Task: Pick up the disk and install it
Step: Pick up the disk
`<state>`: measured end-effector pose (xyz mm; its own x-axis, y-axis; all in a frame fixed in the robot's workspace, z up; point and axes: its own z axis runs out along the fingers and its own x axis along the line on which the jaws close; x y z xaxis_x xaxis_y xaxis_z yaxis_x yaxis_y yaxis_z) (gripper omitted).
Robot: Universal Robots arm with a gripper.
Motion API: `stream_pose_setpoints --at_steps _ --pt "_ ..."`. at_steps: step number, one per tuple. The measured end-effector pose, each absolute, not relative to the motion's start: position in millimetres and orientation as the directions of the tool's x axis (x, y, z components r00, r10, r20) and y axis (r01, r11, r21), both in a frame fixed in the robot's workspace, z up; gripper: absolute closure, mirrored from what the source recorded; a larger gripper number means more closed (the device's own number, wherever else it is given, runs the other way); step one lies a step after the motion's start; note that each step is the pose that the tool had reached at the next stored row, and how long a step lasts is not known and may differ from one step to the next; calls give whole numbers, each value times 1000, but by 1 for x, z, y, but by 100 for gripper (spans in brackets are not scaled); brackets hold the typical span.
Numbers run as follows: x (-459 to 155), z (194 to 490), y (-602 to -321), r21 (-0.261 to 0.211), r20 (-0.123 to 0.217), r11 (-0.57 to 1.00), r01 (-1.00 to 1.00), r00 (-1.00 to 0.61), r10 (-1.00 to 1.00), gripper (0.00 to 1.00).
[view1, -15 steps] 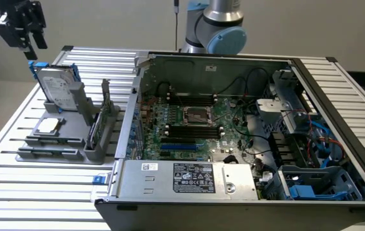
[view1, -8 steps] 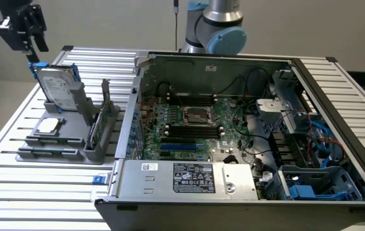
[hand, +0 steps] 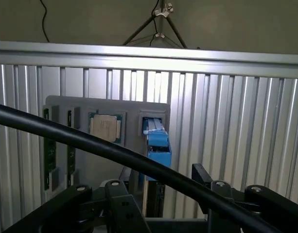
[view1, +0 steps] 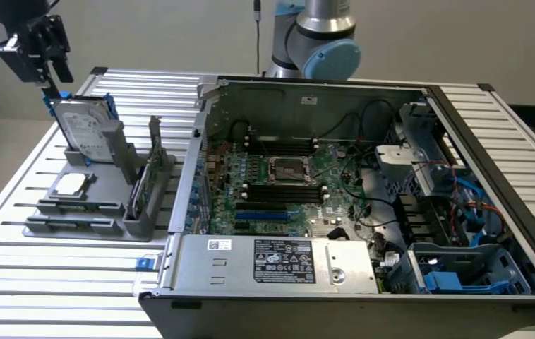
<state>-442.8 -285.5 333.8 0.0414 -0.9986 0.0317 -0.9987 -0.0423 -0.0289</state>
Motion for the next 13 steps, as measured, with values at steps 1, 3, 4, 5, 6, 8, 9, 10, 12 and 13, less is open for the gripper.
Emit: stream_pose_setpoints --at_steps 1,3,4,5,6,8,9,10,12,13 --pt "-443 332 -286 -30 32 -42 -999 41 -999 40" --pt "-444 328 -286 -32 32 -42 -999 41 -999 40" --pt "-444 327 -286 -32 32 -42 -999 41 -999 40" --pt "-444 325 -286 -33 32 -42 -999 41 -999 40" --pt "-444 323 -286 -34 32 -42 -999 41 -999 40" --pt "-444 319 -286 -34 32 -42 -999 41 -999 40" --pt "-444 317 -286 -34 32 -42 -999 41 -999 40" --pt "-444 316 -286 -34 32 -42 -999 41 -999 40" --pt "-444 312 -286 -34 32 -42 -999 41 -999 40" --pt "-445 310 -286 -34 32 -42 -999 41 -999 40"
